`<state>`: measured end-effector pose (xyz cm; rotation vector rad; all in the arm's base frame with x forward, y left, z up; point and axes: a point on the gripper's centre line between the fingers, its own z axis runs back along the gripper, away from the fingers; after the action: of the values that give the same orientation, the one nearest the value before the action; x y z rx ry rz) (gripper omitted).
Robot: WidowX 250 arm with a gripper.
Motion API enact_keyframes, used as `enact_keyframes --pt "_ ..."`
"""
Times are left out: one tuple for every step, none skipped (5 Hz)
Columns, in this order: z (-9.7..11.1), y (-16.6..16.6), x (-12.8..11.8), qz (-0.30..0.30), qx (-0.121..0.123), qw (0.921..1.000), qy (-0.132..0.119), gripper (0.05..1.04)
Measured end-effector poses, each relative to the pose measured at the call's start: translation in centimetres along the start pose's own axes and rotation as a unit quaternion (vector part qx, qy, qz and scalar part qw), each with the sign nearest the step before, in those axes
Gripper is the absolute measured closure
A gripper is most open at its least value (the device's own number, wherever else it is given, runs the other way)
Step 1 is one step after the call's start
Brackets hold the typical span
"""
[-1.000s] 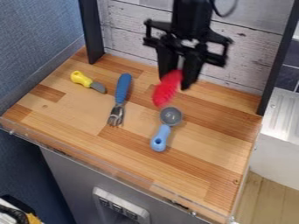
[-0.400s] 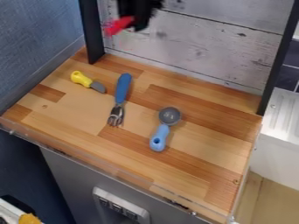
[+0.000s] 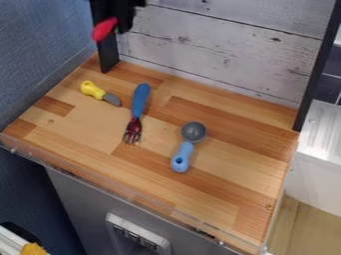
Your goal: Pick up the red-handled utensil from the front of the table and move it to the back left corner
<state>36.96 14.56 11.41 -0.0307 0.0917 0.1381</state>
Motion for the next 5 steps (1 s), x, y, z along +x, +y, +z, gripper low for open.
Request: enact_keyframes --pt "-2.6 0.6 0.1 0.019 -0.001 0.9998 0.005 0.720" --pt "-3.8 0.6 0.1 0.002 0.004 1.0000 0.000 0.720" --pt "-4.8 0.5 -0.2 -0.046 0.004 0.9989 0.005 0.720" --pt "-5.6 -0.4 -0.3 -0.105 0.002 0.9944 0.010 0.720" --pt "-6.6 -1.1 -1.0 -0.149 -0.002 0.9886 0.023 0.720"
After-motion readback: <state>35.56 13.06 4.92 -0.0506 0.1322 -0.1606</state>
